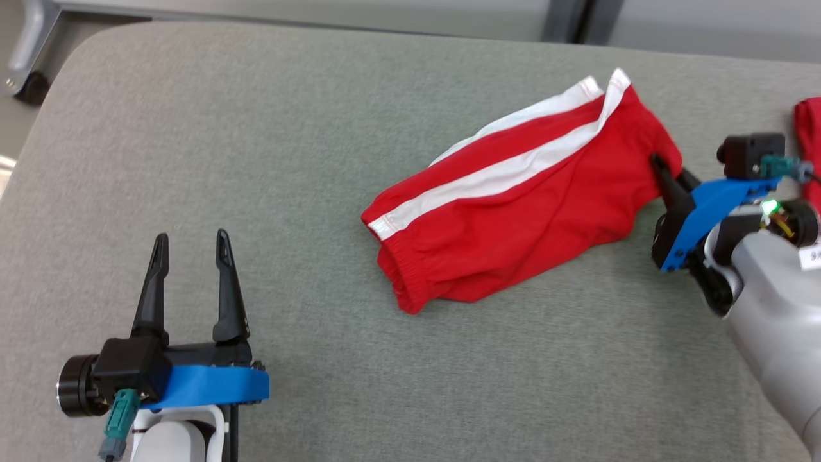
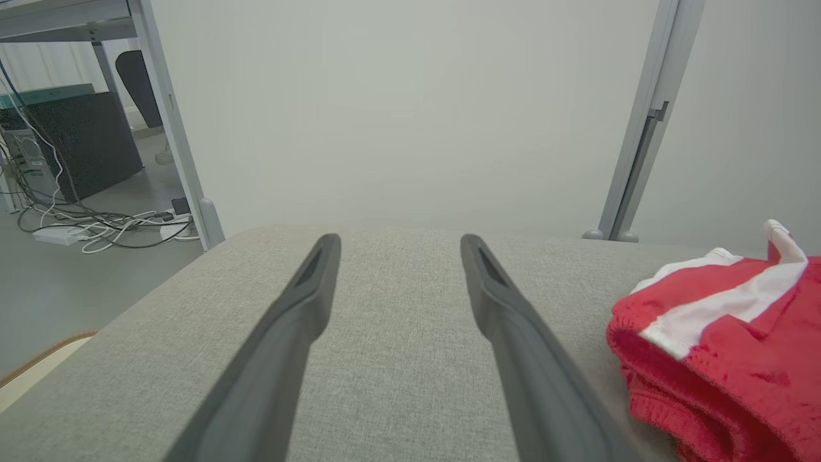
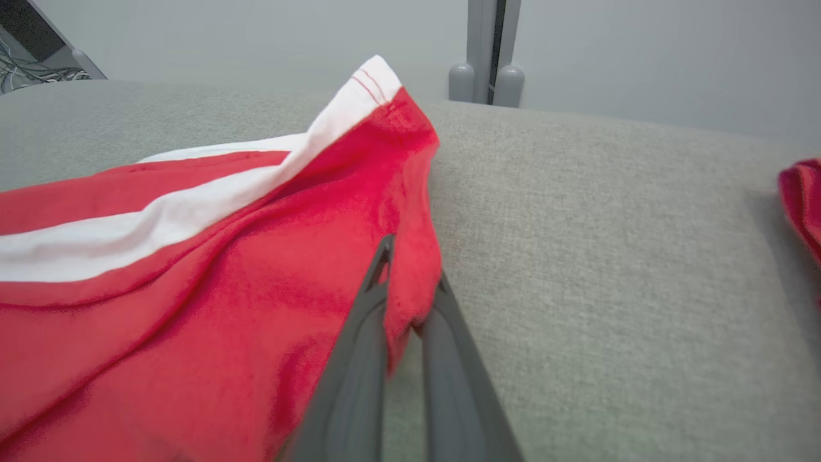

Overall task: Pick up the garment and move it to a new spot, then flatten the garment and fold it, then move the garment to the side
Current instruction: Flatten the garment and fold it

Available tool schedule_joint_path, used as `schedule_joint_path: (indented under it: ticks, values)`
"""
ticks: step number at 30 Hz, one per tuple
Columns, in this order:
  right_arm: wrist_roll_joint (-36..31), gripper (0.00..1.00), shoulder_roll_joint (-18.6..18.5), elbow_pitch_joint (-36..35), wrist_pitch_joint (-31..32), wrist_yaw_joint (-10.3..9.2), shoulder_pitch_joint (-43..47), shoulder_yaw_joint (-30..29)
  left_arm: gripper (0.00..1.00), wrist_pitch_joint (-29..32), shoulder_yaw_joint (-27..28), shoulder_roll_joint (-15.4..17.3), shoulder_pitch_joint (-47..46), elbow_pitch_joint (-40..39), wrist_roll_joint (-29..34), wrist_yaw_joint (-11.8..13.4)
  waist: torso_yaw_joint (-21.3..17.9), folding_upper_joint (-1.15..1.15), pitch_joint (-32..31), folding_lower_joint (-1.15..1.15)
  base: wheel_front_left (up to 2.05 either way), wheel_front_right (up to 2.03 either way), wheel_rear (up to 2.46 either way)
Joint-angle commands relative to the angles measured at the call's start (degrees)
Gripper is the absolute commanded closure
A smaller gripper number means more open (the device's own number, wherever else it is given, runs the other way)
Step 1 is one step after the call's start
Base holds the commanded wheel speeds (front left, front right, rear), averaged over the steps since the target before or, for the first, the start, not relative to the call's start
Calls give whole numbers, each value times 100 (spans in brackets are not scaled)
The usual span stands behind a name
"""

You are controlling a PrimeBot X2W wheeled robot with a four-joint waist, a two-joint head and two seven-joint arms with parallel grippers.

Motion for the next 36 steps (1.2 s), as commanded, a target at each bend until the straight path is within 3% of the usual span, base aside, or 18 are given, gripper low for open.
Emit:
schedule_joint_path:
  ticks: [1, 11, 17, 24, 36]
  values:
    - [131, 100, 1, -107, -91, 1, 213, 9, 0, -13, 38, -4, 83, 0, 60, -16, -211, 0, -208, 0, 0, 0, 0]
    - [894, 100, -193, -943, -395, 1, 1445, -168, 0, -14, 275, -4, 446, 12, 237, -149, -713, 0, -690, 0, 0, 0, 0]
    - [1158, 100, -364, -1420, -413, 1, 2191, -755, 0, -13, 314, -3, 581, -6, 282, -154, -840, 0, -822, 0, 0, 0, 0]
    - [1023, 100, -495, -1625, -416, 1, 2893, -1552, 0, -14, 286, -2, 611, -15, 318, -209, -833, 0, -863, 0, 0, 0, 0]
    - [435, 100, -146, -1973, -416, 2, 2883, -2056, 0, -14, 342, -3, 596, 48, 347, -248, -905, 0, -898, 0, 0, 0, 0]
